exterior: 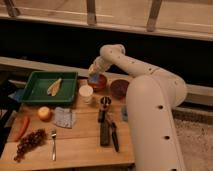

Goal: Wipe red bowl with sponge

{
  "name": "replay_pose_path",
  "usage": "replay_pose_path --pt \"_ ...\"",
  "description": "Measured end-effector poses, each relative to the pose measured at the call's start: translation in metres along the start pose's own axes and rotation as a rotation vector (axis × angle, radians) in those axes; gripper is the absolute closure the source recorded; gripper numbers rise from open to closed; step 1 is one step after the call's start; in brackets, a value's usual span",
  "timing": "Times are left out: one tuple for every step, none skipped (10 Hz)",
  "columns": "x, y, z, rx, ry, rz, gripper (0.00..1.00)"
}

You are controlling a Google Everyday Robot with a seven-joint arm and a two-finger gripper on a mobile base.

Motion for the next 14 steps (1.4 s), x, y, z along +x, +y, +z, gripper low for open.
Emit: replay_pose_path --pt "0.001 0.0 0.004 0.011 0.004 -0.002 1.0" --pt "0.002 -0.004 0.006 0.025 0.004 0.002 1.0" --pt "0.001 -0.011 0.007 0.042 0.004 0.002 1.0" --pt "-0.006 -0.021 0.006 0.063 -0.005 0.005 1.0" --pt "-0.011 -0.027 0.008 0.077 -0.013 0.003 1.0" --pt "-0.016 -0.029 0.009 0.087 -0.022 -0.002 1.0" --pt "-0.017 -0.027 0.013 0.088 -0.025 -0.007 1.0" --pt "-0.018 -0.024 0.017 0.082 -0.028 -0.01 1.0" --pt "-0.018 -0.022 0.019 0.075 -0.032 -0.009 1.0" --pt "-0.017 -0.018 0.021 0.06 -0.036 -0.01 1.0" --pt "-0.014 -0.016 0.022 0.05 -0.036 -0.01 1.0" --pt "-0.009 -0.012 0.023 0.041 -0.032 -0.011 1.0" --pt "-0.006 -0.01 0.024 0.038 -0.028 -0.011 1.0" --pt "-0.001 -0.014 0.021 0.044 -0.024 0.0 1.0"
